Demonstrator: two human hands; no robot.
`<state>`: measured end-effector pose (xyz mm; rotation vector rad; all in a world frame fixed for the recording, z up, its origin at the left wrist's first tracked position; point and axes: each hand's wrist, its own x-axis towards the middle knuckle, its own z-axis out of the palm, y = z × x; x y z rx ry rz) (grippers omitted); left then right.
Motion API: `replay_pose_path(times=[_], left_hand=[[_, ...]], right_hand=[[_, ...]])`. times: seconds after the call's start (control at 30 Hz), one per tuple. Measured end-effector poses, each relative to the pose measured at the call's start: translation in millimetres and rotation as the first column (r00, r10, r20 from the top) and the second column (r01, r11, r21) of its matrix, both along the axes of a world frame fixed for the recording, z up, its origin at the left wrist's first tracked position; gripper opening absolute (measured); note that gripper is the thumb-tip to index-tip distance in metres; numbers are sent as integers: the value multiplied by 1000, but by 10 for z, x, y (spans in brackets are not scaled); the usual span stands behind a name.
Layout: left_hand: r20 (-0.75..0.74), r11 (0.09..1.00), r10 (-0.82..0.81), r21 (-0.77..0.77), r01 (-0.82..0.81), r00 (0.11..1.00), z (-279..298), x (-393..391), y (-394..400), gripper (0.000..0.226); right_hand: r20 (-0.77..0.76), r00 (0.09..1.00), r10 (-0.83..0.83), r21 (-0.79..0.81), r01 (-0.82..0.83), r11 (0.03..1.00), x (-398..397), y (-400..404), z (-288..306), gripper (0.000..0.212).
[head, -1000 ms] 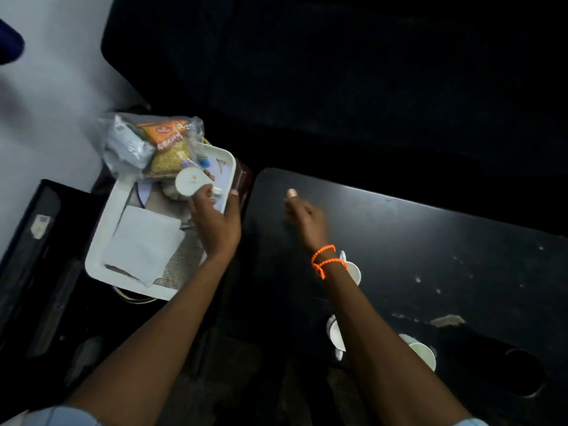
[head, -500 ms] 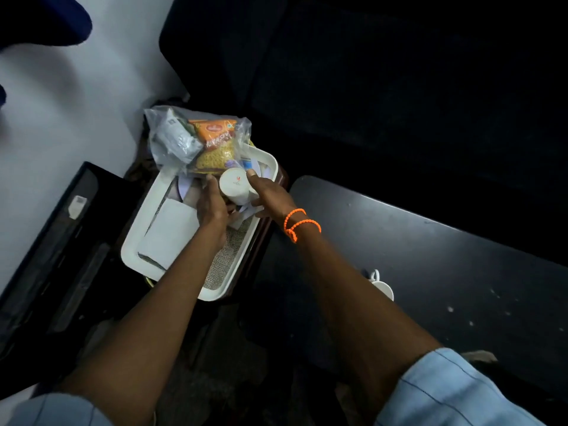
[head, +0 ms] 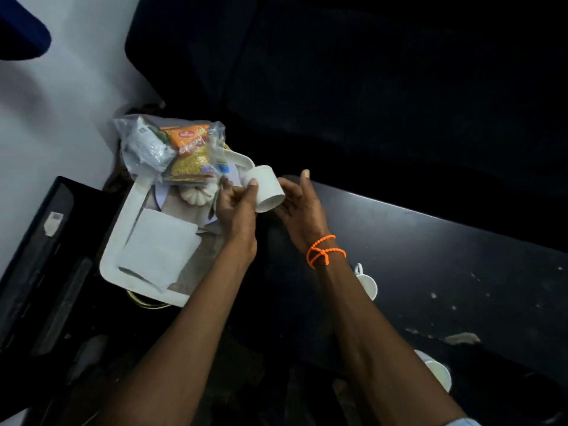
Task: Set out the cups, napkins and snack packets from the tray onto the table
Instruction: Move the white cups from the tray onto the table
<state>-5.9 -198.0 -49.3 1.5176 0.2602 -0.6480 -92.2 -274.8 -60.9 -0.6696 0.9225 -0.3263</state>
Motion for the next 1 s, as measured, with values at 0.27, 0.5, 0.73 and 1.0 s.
replay_pose_path(times=[0.27, 0.5, 0.73, 1.0], left_hand=[[-4, 839, -542, -74, 540, 841, -239, -1016, -374, 56], [97, 483, -875, 148, 863, 474, -380, -2004, -647, 72], [210, 265, -958, 400, 877, 194, -503, -2790, -704, 49], [263, 93, -963, 511, 854, -52, -627, -3125, -594, 26]], right_hand=[[-122, 981, -151, -116, 137, 984, -1365, -398, 131, 65], [-296, 886, -357, -212, 303, 929, -2527, -357, -22, 51], [-457, 768, -449, -346, 312, 885, -3239, -142, -269, 30], [-598, 689, -409, -436, 148, 888, -3569, 179, -538, 54]])
